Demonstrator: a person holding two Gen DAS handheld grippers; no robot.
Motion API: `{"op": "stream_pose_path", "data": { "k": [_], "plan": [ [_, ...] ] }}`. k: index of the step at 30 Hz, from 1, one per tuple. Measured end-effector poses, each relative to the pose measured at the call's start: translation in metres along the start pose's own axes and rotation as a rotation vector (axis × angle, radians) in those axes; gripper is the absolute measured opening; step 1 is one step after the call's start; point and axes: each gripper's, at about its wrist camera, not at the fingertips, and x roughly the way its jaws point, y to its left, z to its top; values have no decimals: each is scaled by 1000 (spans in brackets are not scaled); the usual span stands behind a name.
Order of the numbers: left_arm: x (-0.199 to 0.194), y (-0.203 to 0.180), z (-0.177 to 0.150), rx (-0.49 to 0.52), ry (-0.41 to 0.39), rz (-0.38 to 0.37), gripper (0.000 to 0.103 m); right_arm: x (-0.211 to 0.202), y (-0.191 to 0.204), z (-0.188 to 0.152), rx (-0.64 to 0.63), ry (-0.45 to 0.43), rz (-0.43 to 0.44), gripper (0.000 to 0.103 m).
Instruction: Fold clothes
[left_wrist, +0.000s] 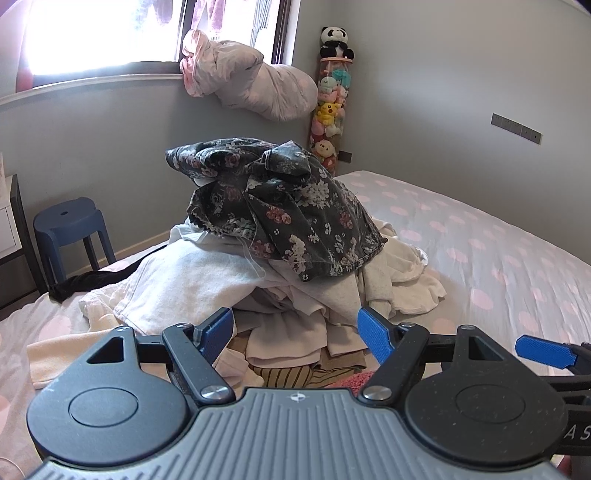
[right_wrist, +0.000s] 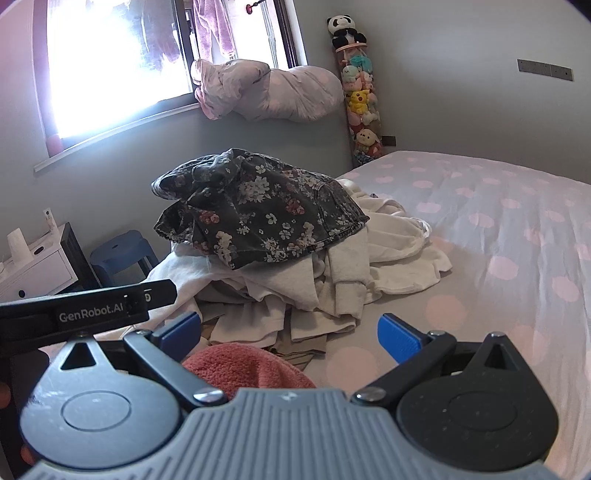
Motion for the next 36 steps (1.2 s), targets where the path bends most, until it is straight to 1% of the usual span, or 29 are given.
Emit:
{"op": "stream_pose_path", "data": {
  "k": [4, 7, 8, 9, 11, 15, 17, 19, 23, 28, 31, 32, 34, 35, 36],
  "plan": [
    [11, 3, 3, -13, 7, 11, 73, 9, -2, 7, -67, -11, -26, 102],
    [20, 5, 7, -22, 11, 28, 73, 17, -4, 16, -117, -37, -19, 102],
    [24, 5, 9, -22, 13, 35, 73, 19, -4, 20, -136, -49, -15, 101],
    [27, 4, 10, -21, 16, 39, 73, 22, -2, 23, -162, -58, -13, 97],
    [33, 2, 12, -15, 22, 41, 73, 29, 1, 31, -214, -78, -9, 96],
    [43, 0, 17, 3, 18, 51, 73, 43, 9, 41, -336, -135, 24, 97],
    [48, 2, 20, 1, 17, 64, 74, 52, 12, 48, -374, -128, 60, 97],
    [55, 7, 24, -19, 25, 71, 74, 63, 12, 55, -373, -109, 79, 97],
    [69, 15, 30, -54, 45, 96, 74, 79, 12, 65, -354, -102, 59, 97],
    [84, 24, 37, -102, 63, 127, 75, 99, 11, 80, -340, -75, 81, 97],
    [93, 27, 41, -112, 70, 152, 75, 113, 12, 88, -339, -60, 97, 96],
    [95, 28, 42, -114, 75, 159, 75, 117, 12, 91, -338, -55, 102, 94],
    [101, 30, 43, -118, 83, 174, 75, 126, 13, 95, -335, -42, 112, 85],
    [103, 31, 44, -121, 89, 178, 75, 130, 14, 97, -334, -36, 117, 79],
    [105, 33, 45, -123, 93, 182, 75, 135, 15, 99, -331, -29, 122, 77]
  ]
}}
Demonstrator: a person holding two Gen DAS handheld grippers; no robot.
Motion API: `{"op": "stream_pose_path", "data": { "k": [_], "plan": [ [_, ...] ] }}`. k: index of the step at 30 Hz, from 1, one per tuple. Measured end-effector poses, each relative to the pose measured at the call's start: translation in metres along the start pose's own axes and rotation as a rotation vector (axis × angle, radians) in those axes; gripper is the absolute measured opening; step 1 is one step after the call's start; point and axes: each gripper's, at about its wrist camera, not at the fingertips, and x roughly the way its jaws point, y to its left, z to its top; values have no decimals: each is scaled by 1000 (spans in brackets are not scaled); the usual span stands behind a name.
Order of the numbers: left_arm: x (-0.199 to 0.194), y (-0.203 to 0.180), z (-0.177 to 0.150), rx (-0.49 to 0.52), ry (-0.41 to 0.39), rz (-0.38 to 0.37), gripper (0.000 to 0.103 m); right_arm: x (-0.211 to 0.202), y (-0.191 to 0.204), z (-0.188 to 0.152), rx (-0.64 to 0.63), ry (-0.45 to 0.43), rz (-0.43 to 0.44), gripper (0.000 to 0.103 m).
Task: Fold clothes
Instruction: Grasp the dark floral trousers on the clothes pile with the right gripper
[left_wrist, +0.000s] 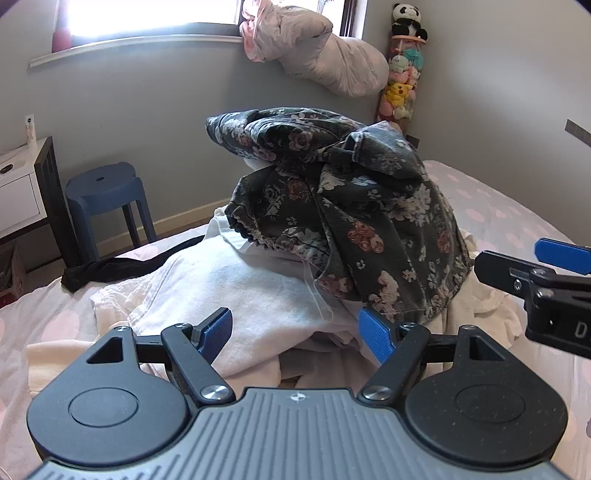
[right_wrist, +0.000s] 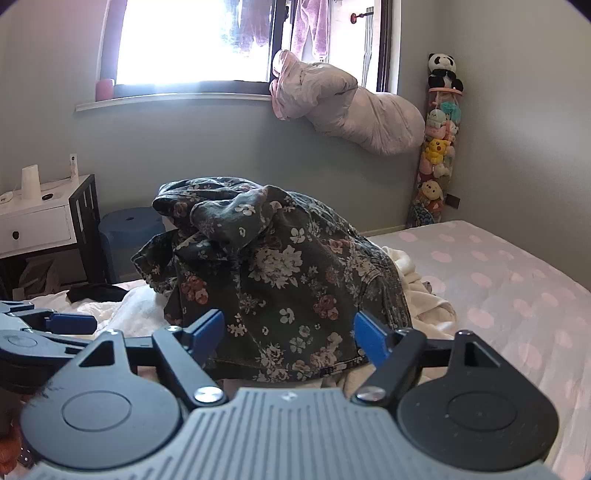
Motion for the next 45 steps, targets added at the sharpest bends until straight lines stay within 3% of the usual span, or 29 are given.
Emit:
{"op": "stream_pose_path", "data": {
  "k": [17, 19, 20, 23, 28, 30, 32, 35, 38, 42, 43, 45],
  "plan": [
    [26, 13, 7, 16, 60, 87, 75, 62, 25, 45, 39, -20, 127, 78],
    [27, 15, 7, 17, 62, 97, 75, 66, 24, 48, 56, -20, 122, 65],
    [26, 16, 6, 18, 62, 100, 75, 66, 23, 48, 66, -22, 118, 44],
    [25, 16, 3, 20, 69, 101, 75, 67, 17, 49, 95, -29, 105, 28],
    [18, 10, -2, 41, 74, 64, 75, 35, -9, 45, 90, -105, -19, 13],
    [14, 6, -2, 50, 67, 45, 75, 16, -19, 45, 71, -148, -109, 1],
    [8, 2, -2, 58, 53, 29, 75, -5, -31, 44, 54, -200, -228, 0],
    [-1, -4, -4, 64, 35, 17, 75, -33, -69, 41, 117, -204, -332, 0],
    [-7, -10, -7, 70, 33, -2, 75, -50, -95, 33, 188, -144, -313, 0],
    [-16, -15, -10, 87, 24, -13, 75, -54, -80, 21, 157, -96, -229, 8],
    [-18, -15, -10, 93, 19, -7, 75, -53, -74, 19, 154, -88, -196, 12],
    [-22, -14, -11, 101, 12, 8, 75, -44, -61, 17, 158, -72, -125, 47]
  ]
}}
